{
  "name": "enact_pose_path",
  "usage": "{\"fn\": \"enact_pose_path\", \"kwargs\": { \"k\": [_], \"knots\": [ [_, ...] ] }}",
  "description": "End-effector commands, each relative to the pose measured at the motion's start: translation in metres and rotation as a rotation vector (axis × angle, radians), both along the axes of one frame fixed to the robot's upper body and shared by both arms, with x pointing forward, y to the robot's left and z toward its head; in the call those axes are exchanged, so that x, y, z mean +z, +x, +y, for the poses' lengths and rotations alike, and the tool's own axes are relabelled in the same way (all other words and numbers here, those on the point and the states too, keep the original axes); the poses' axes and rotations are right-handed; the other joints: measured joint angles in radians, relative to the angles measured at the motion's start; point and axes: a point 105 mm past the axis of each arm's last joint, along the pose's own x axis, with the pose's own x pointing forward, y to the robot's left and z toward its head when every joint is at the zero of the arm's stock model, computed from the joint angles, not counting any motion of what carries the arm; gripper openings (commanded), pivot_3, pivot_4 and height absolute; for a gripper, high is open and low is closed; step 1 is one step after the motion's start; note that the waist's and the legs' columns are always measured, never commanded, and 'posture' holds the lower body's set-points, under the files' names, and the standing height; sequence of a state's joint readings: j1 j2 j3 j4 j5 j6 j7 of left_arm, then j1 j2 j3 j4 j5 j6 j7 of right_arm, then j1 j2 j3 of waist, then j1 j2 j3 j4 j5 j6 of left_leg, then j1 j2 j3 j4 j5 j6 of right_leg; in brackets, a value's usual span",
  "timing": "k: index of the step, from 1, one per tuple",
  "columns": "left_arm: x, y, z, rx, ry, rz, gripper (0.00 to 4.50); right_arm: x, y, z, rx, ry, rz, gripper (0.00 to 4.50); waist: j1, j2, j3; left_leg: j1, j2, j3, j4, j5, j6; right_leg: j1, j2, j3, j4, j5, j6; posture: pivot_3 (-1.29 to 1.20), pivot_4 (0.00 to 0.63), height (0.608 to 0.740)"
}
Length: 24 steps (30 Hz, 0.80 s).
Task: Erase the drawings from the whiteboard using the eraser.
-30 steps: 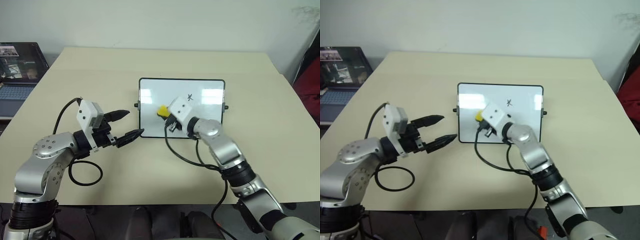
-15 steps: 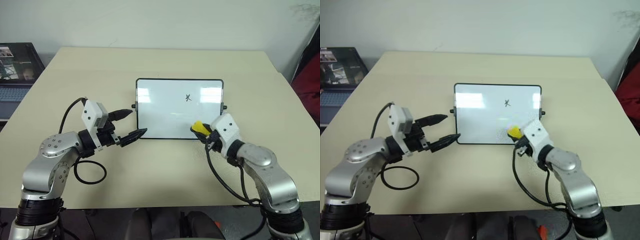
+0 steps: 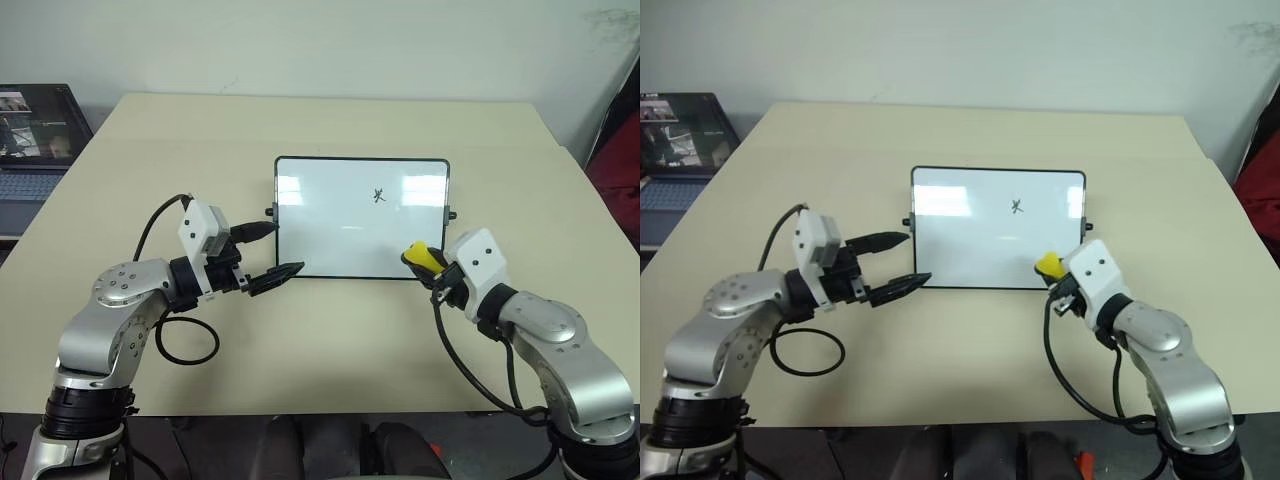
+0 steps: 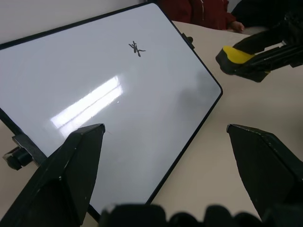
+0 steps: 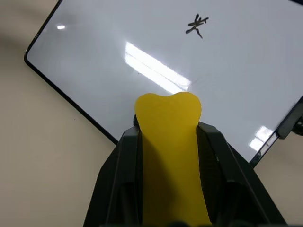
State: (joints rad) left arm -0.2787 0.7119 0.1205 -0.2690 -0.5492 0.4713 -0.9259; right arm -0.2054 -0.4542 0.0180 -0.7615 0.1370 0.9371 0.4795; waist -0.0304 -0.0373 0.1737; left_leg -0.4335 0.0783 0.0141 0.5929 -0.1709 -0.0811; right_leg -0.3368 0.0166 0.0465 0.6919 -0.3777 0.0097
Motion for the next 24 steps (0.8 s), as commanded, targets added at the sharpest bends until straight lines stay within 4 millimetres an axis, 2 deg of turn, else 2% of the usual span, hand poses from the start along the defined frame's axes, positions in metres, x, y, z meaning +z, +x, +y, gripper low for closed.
{"fn": "enact_pose_path", "kwargs": {
  "k": [1, 4, 6, 11, 16, 21, 24],
  "knots": [
    [0.014, 0.000, -0.001, -0.011, 0.005, -0.060, 4.50, 0.032, 0.006, 0.010, 0.020, 0.030, -0.133, 1.20, -0.002, 0.000, 0.000, 0.000, 0.000, 0.000, 0.000, 0.000, 0.000, 0.000, 0.000, 0.000, 0.000, 0.000, 0.000, 0.00, 0.150, 0.740],
    [0.014, 0.000, -0.004, -0.018, 0.002, -0.060, 4.50, 0.050, 0.027, 0.021, 0.007, 0.018, -0.233, 1.20, -0.007, 0.000, 0.000, 0.001, 0.000, 0.000, 0.000, 0.000, 0.000, -0.001, 0.000, 0.000, 0.003, 0.000, 0.000, 0.00, 0.150, 0.740],
    [0.014, -0.001, -0.007, -0.033, 0.000, -0.062, 4.50, 0.057, 0.048, 0.028, -0.010, -0.048, -0.303, 1.20, -0.007, 0.000, 0.000, 0.001, 0.000, 0.000, 0.001, 0.000, 0.000, 0.000, 0.000, 0.000, 0.004, 0.000, 0.000, 0.00, 0.150, 0.740],
    [0.014, -0.003, -0.013, -0.070, 0.005, -0.065, 4.50, 0.064, 0.083, 0.035, -0.040, -0.068, -0.350, 1.20, 0.001, 0.000, 0.000, 0.001, 0.000, 0.001, 0.001, 0.000, 0.000, -0.001, 0.000, 0.000, 0.003, 0.000, 0.000, 0.00, 0.150, 0.740],
    [0.013, -0.005, -0.015, -0.090, 0.022, -0.052, 4.50, 0.068, 0.106, 0.039, -0.052, -0.061, -0.359, 1.20, 0.001, 0.000, 0.000, 0.000, 0.000, 0.001, 0.001, 0.000, 0.000, -0.001, 0.000, 0.001, 0.003, 0.000, 0.000, 0.00, 0.150, 0.740],
    [0.016, -0.005, -0.016, -0.094, 0.028, -0.062, 4.50, 0.055, 0.122, 0.046, -0.040, -0.078, -0.310, 1.20, 0.000, 0.000, 0.000, 0.000, 0.001, 0.001, 0.001, 0.000, 0.000, -0.001, 0.000, 0.000, 0.004, 0.000, 0.000, 0.00, 0.150, 0.740],
    [0.015, -0.007, -0.017, -0.098, 0.029, -0.060, 4.50, 0.033, 0.125, 0.051, -0.018, -0.105, -0.242, 1.20, 0.000, 0.000, 0.000, 0.000, 0.001, 0.001, 0.001, 0.000, 0.000, -0.001, 0.000, 0.001, 0.004, 0.000, 0.000, 0.00, 0.150, 0.740]
  ]
}}
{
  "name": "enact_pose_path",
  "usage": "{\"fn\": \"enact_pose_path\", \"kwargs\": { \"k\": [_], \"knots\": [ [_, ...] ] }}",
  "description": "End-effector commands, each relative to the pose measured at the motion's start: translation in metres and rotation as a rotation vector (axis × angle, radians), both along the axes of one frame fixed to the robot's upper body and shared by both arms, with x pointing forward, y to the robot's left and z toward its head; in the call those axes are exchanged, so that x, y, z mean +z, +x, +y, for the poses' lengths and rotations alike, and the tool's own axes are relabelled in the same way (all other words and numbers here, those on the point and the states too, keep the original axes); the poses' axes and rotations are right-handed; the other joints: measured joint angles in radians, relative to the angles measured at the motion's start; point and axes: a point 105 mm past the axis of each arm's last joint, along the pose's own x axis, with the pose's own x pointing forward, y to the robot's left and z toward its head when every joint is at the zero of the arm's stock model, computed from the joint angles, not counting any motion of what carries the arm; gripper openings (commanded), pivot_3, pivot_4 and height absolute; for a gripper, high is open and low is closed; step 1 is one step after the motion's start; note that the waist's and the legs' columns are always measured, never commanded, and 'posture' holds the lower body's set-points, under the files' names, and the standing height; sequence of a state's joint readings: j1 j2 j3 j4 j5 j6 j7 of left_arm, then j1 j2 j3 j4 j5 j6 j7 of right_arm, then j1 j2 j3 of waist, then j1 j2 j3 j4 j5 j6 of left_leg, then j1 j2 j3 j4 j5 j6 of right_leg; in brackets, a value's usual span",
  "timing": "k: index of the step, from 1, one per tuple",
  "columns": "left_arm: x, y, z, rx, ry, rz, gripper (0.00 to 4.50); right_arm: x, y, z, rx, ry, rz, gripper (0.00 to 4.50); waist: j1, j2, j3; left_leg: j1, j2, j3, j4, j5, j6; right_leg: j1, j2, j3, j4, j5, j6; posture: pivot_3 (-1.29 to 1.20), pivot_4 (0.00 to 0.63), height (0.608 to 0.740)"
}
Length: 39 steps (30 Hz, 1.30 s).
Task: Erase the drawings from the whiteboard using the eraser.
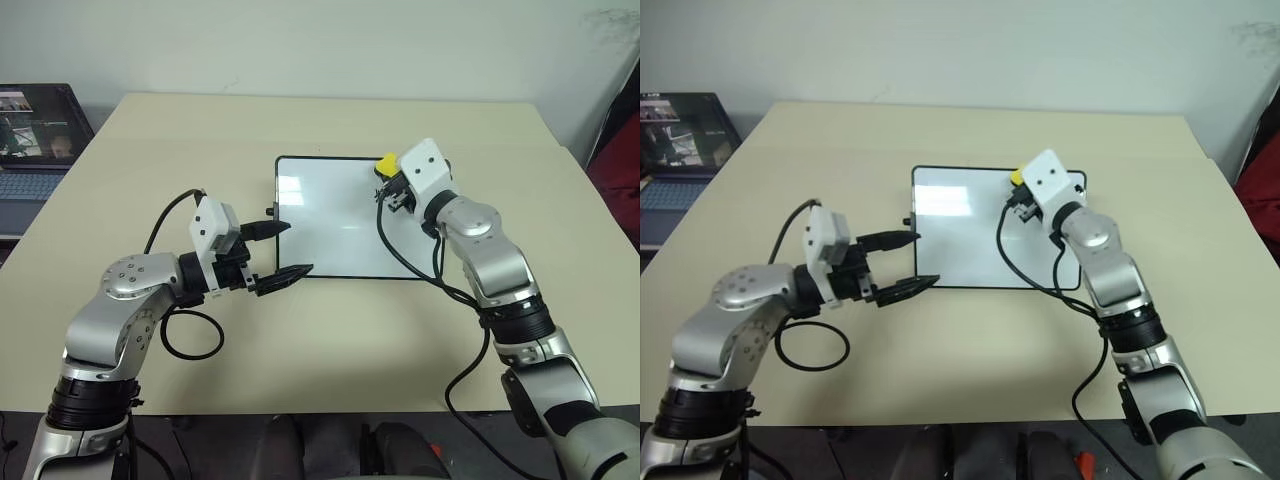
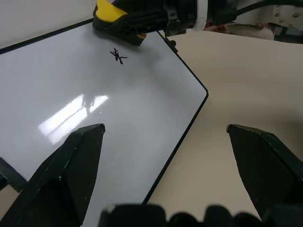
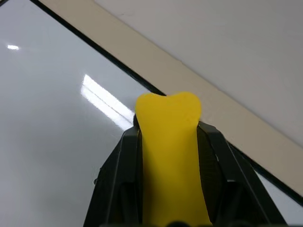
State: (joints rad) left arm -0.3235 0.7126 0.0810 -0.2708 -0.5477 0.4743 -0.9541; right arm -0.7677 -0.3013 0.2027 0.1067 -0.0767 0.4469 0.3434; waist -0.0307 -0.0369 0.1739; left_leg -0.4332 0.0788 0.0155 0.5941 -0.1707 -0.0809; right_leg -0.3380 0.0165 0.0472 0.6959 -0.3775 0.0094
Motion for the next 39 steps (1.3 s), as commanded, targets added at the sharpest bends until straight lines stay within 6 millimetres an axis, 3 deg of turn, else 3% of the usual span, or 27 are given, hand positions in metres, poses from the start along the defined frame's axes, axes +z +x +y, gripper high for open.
{"fn": "enact_pose_path", "kwargs": {
  "k": [1, 7, 14, 17, 20, 23, 25, 32, 39],
  "knots": [
    [0.010, -0.007, -0.004, -0.033, 0.013, -0.048, 4.50, -0.012, 0.001, 0.008, 0.029, -0.031, 0.027, 1.20, 0.000, 0.000, 0.000, 0.000, 0.000, 0.000, 0.000, 0.000, 0.000, 0.000, 0.000, 0.000, 0.000, 0.000, 0.000, 0.00, 0.150, 0.740],
    [0.009, -0.008, -0.005, -0.037, 0.015, -0.045, 4.50, -0.061, -0.009, 0.018, 0.077, -0.049, 0.228, 1.20, -0.004, 0.000, -0.001, 0.004, 0.001, -0.001, 0.001, 0.000, 0.000, 0.003, 0.000, 0.000, 0.003, 0.000, 0.000, 0.00, 0.150, 0.740],
    [0.010, -0.007, -0.006, -0.036, 0.007, -0.045, 4.50, -0.084, -0.027, 0.033, 0.148, -0.069, 0.311, 1.20, -0.003, -0.001, -0.001, 0.008, 0.001, -0.001, 0.002, 0.002, 0.002, 0.006, 0.000, 0.000, 0.004, 0.001, -0.001, 0.00, 0.150, 0.740],
    [0.010, -0.007, -0.006, -0.035, 0.006, -0.044, 4.50, -0.063, -0.028, 0.036, 0.155, -0.047, 0.246, 1.20, -0.003, -0.001, -0.001, 0.008, 0.001, -0.001, 0.002, 0.002, 0.003, 0.006, 0.000, 0.000, 0.005, 0.001, 0.000, 0.00, 0.150, 0.740],
    [0.009, -0.007, -0.005, -0.032, 0.007, -0.041, 4.50, -0.013, -0.035, 0.034, 0.170, 0.026, 0.130, 1.20, -0.001, 0.000, -0.001, 0.007, 0.001, -0.001, 0.002, 0.002, 0.002, 0.005, 0.000, 0.000, 0.005, 0.001, -0.001, 0.00, 0.150, 0.740],
    [0.008, -0.007, -0.005, -0.028, 0.006, -0.039, 4.50, 0.024, -0.037, 0.020, 0.133, 0.062, 0.033, 1.20, 0.001, 0.000, 0.000, 0.001, 0.001, -0.002, 0.002, 0.002, 0.002, 0.000, 0.000, -0.001, 0.005, 0.002, -0.002, 0.00, 0.150, 0.740],
    [0.008, -0.006, -0.005, -0.027, 0.006, -0.038, 4.50, 0.035, -0.032, 0.007, 0.082, 0.051, -0.008, 1.20, 0.001, 0.000, 0.000, 0.000, 0.000, -0.001, 0.002, 0.002, 0.002, -0.001, 0.000, -0.001, 0.003, 0.002, -0.002, 0.00, 0.150, 0.740],
    [0.008, -0.006, -0.005, -0.022, 0.008, -0.044, 4.50, 0.020, -0.008, -0.014, -0.015, 0.023, -0.003, 1.20, -0.002, 0.000, 0.000, 0.000, 0.000, 0.000, 0.000, 0.002, 0.002, -0.001, 0.000, 0.000, 0.000, 0.001, -0.001, 0.00, 0.150, 0.740],
    [0.010, -0.006, -0.004, -0.007, -0.002, -0.052, 4.50, -0.033, -0.007, -0.008, 0.004, -0.054, 0.119, 1.20, -0.002, 0.000, 0.000, 0.000, 0.001, 0.001, 0.000, 0.002, 0.002, -0.001, 0.000, 0.000, 0.001, 0.001, -0.001, 0.00, 0.150, 0.740]
  ]
}}
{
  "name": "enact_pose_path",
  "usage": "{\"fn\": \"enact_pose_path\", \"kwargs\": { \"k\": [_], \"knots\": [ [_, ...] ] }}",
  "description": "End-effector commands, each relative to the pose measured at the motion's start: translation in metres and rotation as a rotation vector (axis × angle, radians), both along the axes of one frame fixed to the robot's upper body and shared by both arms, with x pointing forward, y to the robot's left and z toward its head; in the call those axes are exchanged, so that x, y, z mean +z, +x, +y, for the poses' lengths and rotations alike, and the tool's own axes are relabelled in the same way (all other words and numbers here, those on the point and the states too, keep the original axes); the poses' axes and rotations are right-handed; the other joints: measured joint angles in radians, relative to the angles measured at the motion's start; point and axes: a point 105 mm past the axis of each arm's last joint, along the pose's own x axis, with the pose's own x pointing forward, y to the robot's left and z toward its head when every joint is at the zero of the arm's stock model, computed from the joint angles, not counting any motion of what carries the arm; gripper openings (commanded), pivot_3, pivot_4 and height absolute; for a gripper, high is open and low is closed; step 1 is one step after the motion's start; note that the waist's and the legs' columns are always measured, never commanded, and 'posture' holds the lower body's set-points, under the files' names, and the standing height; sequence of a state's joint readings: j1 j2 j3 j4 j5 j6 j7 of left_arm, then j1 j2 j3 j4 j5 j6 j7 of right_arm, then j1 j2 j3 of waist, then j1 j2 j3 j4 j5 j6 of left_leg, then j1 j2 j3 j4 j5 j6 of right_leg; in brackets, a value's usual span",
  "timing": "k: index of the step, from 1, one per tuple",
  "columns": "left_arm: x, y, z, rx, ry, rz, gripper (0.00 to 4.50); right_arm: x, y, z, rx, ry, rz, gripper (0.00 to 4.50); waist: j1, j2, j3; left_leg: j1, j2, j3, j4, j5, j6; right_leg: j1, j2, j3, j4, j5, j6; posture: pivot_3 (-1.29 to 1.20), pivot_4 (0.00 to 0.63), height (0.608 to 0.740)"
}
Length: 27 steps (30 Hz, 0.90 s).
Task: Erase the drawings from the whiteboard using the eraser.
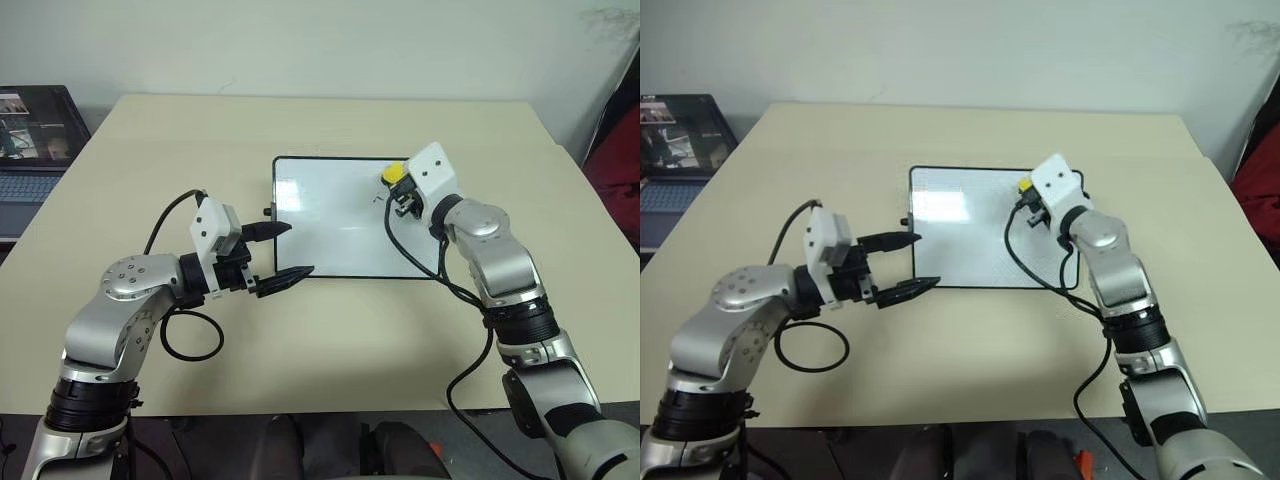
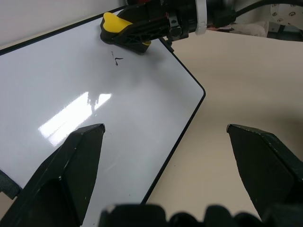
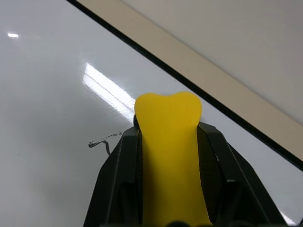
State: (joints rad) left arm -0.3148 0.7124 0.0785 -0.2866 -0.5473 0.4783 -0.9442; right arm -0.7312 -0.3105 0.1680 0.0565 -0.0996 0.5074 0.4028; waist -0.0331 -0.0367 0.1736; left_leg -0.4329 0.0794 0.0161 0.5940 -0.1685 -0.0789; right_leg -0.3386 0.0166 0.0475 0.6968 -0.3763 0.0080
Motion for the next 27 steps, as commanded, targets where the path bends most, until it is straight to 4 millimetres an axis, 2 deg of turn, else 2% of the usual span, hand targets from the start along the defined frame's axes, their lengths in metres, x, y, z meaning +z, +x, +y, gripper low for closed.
{"fn": "enact_pose_path", "kwargs": {
  "k": [1, 4, 9, 10, 15, 18, 22, 27],
  "knots": [
    [0.010, -0.005, -0.002, -0.007, -0.006, -0.051, 4.50, -0.036, -0.007, 0.008, 0.035, -0.062, 0.093, 1.20, -0.001, 0.000, 0.000, 0.001, 0.000, 0.000, 0.000, 0.000, 0.000, 0.000, 0.000, 0.000, 0.000, 0.000, 0.000, 0.00, 0.150, 0.740],
    [0.010, -0.005, -0.001, -0.003, -0.007, -0.049, 4.50, -0.064, -0.021, 0.024, 0.103, -0.108, 0.163, 1.20, -0.001, -0.001, -0.001, 0.002, 0.000, -0.001, 0.000, 0.000, 0.000, 0.002, 0.000, 0.000, 0.001, 0.000, 0.000, 0.00, 0.150, 0.740],
    [0.010, -0.005, -0.001, 0.002, -0.007, -0.050, 4.50, -0.091, -0.035, 0.039, 0.157, -0.134, 0.232, 1.19, -0.003, -0.001, -0.001, 0.007, 0.000, -0.001, 0.001, 0.001, 0.000, 0.006, 0.000, 0.000, 0.003, -0.001, 0.001, 0.00, 0.150, 0.740],
    [0.010, -0.005, -0.001, 0.003, -0.006, -0.051, 4.50, -0.086, -0.036, 0.041, 0.162, -0.134, 0.216, 1.19, -0.002, -0.001, -0.001, 0.008, 0.000, -0.001, 0.001, 0.001, 0.000, 0.007, 0.000, 0.000, 0.003, -0.001, 0.002, 0.00, 0.150, 0.740],
    [0.009, -0.004, 0.000, 0.010, -0.008, -0.051, 4.50, -0.017, -0.034, 0.034, 0.146, -0.042, 0.049, 1.19, 0.001, 0.000, 0.000, 0.007, 0.000, -0.002, 0.001, 0.003, 0.001, 0.006, 0.000, 0.000, 0.003, 0.000, 0.003, 0.00, 0.150, 0.740],
    [0.009, -0.004, 0.000, 0.011, -0.010, -0.050, 4.50, 0.029, -0.034, 0.023, 0.118, 0.012, -0.053, 1.19, 0.003, 0.001, 0.001, 0.001, 0.000, -0.002, 0.001, 0.003, 0.001, 0.001, 0.000, -0.001, 0.003, 0.001, 0.001, 0.00, 0.150, 0.740],
    [0.009, -0.004, 0.000, 0.013, -0.011, -0.052, 4.50, 0.048, -0.034, 0.018, 0.103, 0.031, -0.089, 1.19, 0.004, 0.001, 0.001, 0.000, 0.000, -0.002, -0.001, 0.002, 0.000, -0.001, 0.000, -0.001, 0.000, 0.002, 0.000, 0.00, 0.150, 0.740],
    [0.010, -0.005, -0.001, 0.014, -0.019, -0.054, 4.50, 0.053, -0.043, 0.012, 0.104, 0.075, -0.080, 1.19, 0.003, 0.001, 0.001, -0.001, 0.000, 0.000, -0.002, 0.001, -0.002, -0.001, 0.000, 0.000, -0.001, 0.000, 0.001, 0.00, 0.150, 0.740]
  ]
}}
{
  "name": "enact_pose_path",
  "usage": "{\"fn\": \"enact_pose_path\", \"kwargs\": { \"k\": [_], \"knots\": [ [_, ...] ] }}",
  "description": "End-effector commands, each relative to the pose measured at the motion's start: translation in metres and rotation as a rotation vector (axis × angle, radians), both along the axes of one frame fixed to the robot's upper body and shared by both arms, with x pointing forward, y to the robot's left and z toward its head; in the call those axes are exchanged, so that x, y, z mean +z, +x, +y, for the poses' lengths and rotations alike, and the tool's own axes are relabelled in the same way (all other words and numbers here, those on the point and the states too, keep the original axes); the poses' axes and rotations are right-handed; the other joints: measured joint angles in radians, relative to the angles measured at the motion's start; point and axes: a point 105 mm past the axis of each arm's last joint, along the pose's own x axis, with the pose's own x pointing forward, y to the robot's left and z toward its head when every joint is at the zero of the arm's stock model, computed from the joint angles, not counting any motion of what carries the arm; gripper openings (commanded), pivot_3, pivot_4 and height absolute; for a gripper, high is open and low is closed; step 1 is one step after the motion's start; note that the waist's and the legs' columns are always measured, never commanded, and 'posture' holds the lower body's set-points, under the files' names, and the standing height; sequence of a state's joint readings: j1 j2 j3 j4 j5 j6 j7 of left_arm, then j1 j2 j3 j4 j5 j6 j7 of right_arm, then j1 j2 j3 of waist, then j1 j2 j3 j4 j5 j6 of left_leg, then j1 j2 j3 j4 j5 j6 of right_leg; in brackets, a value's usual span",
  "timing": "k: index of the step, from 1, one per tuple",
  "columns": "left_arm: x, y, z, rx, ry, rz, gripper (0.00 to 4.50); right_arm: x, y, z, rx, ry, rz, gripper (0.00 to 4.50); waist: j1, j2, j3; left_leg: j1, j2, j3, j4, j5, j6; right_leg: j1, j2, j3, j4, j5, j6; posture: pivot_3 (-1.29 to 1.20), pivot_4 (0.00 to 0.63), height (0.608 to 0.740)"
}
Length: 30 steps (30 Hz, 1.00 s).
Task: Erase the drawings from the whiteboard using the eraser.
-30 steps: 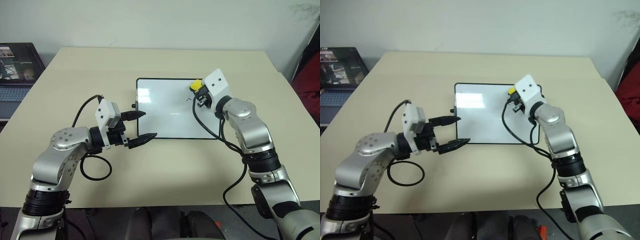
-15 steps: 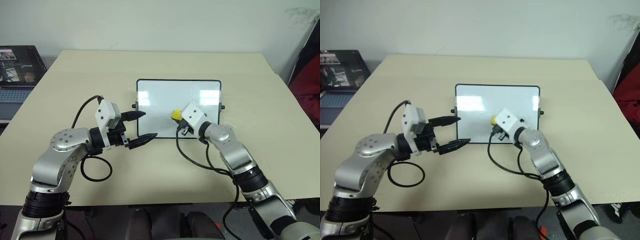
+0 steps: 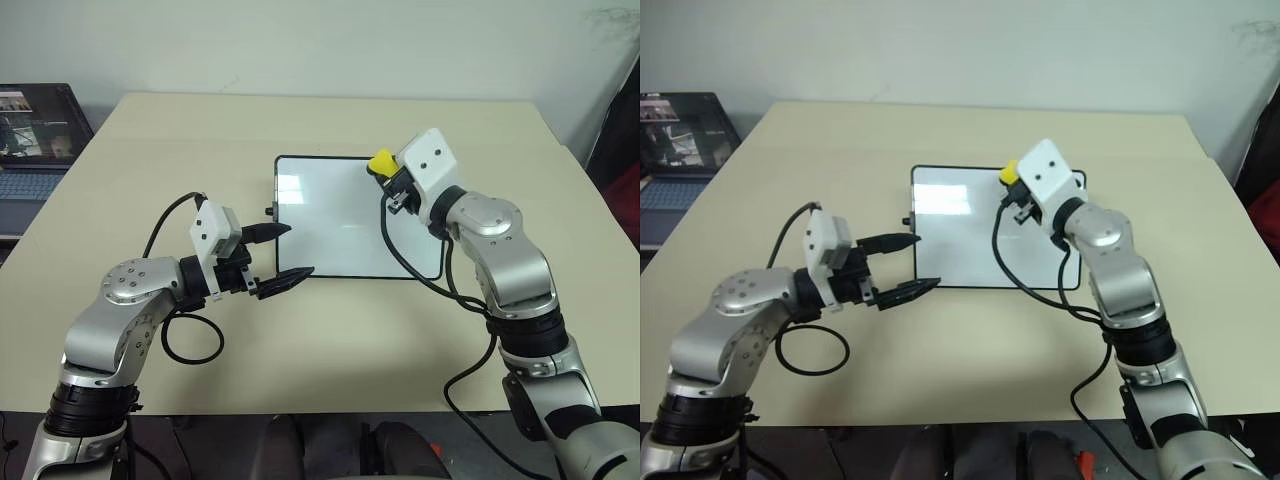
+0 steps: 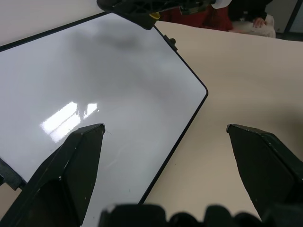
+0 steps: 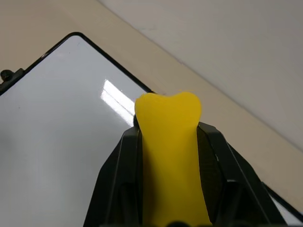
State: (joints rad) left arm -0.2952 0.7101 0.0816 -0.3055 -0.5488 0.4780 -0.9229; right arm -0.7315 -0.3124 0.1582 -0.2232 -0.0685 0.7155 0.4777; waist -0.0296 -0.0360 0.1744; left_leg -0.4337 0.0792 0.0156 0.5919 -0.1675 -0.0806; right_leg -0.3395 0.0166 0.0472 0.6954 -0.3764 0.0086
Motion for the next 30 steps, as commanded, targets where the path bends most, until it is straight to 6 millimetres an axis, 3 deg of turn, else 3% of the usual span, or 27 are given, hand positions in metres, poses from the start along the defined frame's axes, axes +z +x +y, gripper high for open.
{"fn": "enact_pose_path", "kwargs": {
  "k": [1, 2, 6, 12, 19, 30],
  "knots": [
    [0.011, -0.005, -0.002, -0.004, -0.016, -0.054, 4.50, 0.018, -0.016, -0.008, 0.008, 0.072, -0.035, 1.19, 0.000, 0.000, 0.000, 0.000, 0.000, 0.000, 0.000, 0.000, 0.000, 0.000, 0.000, 0.000, 0.000, 0.000, 0.000, 0.00, 0.150, 0.740],
    [0.012, -0.006, -0.003, -0.010, -0.019, -0.056, 4.50, 0.017, -0.022, -0.015, 0.000, 0.098, -0.015, 1.19, 0.000, 0.000, 0.000, 0.000, 0.000, 0.000, 0.000, 0.000, 0.000, 0.000, 0.000, 0.000, 0.000, 0.000, 0.000, 0.00, 0.150, 0.740],
    [0.007, -0.023, -0.017, -0.111, -0.013, -0.037, 4.50, -0.011, -0.050, -0.080, -0.201, 0.149, 0.094, 1.19, 0.014, -0.001, 0.000, -0.001, 0.000, -0.002, 0.000, 0.000, 0.000, 0.002, -0.001, -0.002, -0.003, 0.000, 0.000, 0.00, 0.150, 0.740],
    [0.010, -0.019, -0.027, -0.174, -0.018, -0.040, 4.50, -0.052, -0.076, -0.125, -0.411, 0.141, 0.216, 1.19, 0.001, 0.000, 0.000, 0.001, -0.001, -0.002, 0.001, 0.000, 0.000, 0.002, 0.000, 0.000, 0.000, -0.001, 0.001, 0.00, 0.150, 0.740],
    [0.019, -0.028, -0.049, -0.341, -0.054, -0.046, 4.50, -0.101, -0.072, -0.144, -0.527, 0.158, 0.330, 1.19, -0.009, 0.001, 0.000, 0.001, -0.002, -0.001, 0.001, 0.000, 0.000, 0.002, 0.002, 0.001, 0.002, -0.002, 0.004, 0.00, 0.150, 0.740],
    [0.013, -0.042, -0.059, -0.432, -0.053, -0.020, 4.50, -0.124, -0.067, -0.173, -0.625, 0.168, 0.381, 1.19, -0.003, 0.001, 0.000, 0.001, -0.003, -0.001, 0.001, 0.000, 0.000, 0.002, 0.003, 0.001, 0.001, -0.001, 0.001, 0.00, 0.150, 0.740]
  ]
}}
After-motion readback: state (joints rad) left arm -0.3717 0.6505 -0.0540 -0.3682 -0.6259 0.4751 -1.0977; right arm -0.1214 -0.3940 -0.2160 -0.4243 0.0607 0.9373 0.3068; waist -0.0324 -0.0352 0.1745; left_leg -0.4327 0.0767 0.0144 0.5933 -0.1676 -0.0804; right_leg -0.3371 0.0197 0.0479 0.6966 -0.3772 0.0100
